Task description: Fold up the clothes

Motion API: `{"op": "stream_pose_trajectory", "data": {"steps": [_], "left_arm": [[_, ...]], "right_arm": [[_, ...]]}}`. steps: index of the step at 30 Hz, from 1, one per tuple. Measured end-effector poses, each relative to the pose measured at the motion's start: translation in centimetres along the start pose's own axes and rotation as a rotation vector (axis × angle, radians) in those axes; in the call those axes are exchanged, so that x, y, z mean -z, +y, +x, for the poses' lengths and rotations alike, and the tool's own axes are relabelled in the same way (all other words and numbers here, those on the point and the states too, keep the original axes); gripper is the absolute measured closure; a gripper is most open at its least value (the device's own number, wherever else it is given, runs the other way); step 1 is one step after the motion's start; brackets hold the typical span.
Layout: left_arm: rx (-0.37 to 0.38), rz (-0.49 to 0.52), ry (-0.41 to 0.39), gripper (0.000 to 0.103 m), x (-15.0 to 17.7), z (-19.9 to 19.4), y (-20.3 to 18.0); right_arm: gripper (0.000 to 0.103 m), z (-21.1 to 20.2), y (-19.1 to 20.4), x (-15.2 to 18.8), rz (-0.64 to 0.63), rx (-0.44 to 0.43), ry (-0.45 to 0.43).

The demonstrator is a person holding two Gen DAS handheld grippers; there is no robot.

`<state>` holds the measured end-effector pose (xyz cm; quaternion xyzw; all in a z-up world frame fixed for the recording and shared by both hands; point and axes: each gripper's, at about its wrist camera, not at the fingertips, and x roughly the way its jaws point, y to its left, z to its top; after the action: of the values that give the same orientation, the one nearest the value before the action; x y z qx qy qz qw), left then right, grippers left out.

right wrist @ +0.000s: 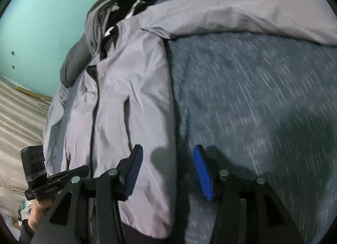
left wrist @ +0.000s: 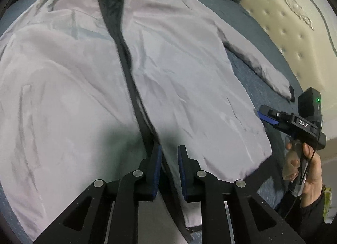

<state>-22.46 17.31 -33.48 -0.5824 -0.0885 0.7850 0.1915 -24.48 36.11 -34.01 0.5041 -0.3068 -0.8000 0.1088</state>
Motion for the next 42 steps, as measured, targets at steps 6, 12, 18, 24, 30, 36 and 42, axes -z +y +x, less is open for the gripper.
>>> {"op": "stream_pose_trajectory", "data": {"steps": [6,12,18,24,30,36,42], "left_arm": [[0.001,0.04,0.045,0.086,1.0,2.3,-2.1],[-0.027,0.045,0.08,0.086,1.3,3.2,-2.0],[-0.044,0.058,0.105,0.086,1.6,4.6,-2.8],[-0.053,0.066,0.111,0.086,1.8,5.1,-2.8],[-0.058,0.057,0.105,0.087,1.8,4.4,-2.7],[-0.042,0.023,0.013,0.086,1.0,1.6,-1.9],[-0.045,-0.051,-0.089,0.084,0.4,-1.8,1.2]], "right_arm": [[0.052,-0.6,-0.4,2.5,0.0,-0.039,0.031],[0.095,0.6,0.1,3.6,-0.023,-0.084,0.067],[0.1,-1.2,-0.1,3.4,-0.026,-0.04,0.006],[0.1,0.0,-1.2,4.0,0.013,-0.016,0.041],[0.094,0.0,-0.7,3.9,0.014,-0.008,0.06],[0.069,-2.7,-1.4,2.7,0.065,-0.005,-0.041],[0.068,-5.9,-2.8,0.9,0.155,-0.035,-0.171]]}}
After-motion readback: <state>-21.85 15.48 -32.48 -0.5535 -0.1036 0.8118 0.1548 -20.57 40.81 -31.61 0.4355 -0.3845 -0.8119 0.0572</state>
